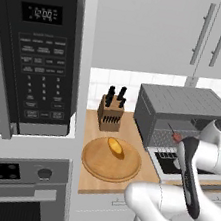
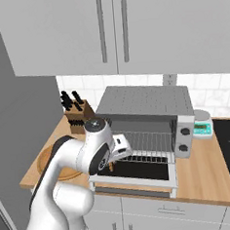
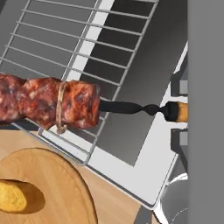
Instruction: Pick up the kebab skewer and baguette bread, and place them inside the toaster oven. Close the toaster oven door and start by setting the timer.
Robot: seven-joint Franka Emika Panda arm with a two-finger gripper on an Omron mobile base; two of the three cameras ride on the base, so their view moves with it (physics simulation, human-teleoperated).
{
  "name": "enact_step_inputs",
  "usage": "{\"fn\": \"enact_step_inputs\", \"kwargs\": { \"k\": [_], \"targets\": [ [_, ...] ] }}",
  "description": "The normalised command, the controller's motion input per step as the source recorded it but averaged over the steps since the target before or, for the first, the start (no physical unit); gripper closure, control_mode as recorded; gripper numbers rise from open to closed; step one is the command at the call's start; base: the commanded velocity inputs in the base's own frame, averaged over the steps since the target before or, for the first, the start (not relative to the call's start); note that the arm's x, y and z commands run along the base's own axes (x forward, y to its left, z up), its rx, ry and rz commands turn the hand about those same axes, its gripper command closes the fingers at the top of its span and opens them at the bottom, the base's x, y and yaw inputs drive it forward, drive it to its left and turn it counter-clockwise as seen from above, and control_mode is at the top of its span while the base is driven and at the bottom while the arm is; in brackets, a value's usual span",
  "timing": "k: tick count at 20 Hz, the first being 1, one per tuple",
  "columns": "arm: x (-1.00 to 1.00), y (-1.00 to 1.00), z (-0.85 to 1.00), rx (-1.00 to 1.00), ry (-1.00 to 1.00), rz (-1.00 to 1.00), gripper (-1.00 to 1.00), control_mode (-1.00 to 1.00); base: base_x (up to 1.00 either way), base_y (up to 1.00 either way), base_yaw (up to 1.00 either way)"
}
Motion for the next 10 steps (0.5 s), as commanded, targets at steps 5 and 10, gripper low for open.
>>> {"fn": "enact_step_inputs", "kwargs": {
  "k": [5, 10],
  "targets": [
    [0.02, -0.23, -0.12, 0.00, -0.02, 0.01, 1.00, -1.00, 0.00, 0.00, 0.00],
    [0.00, -0.05, -0.13, 0.07, 0.00, -0.04, 1.00, -1.00, 0.00, 0.00, 0.00]
  ]
}}
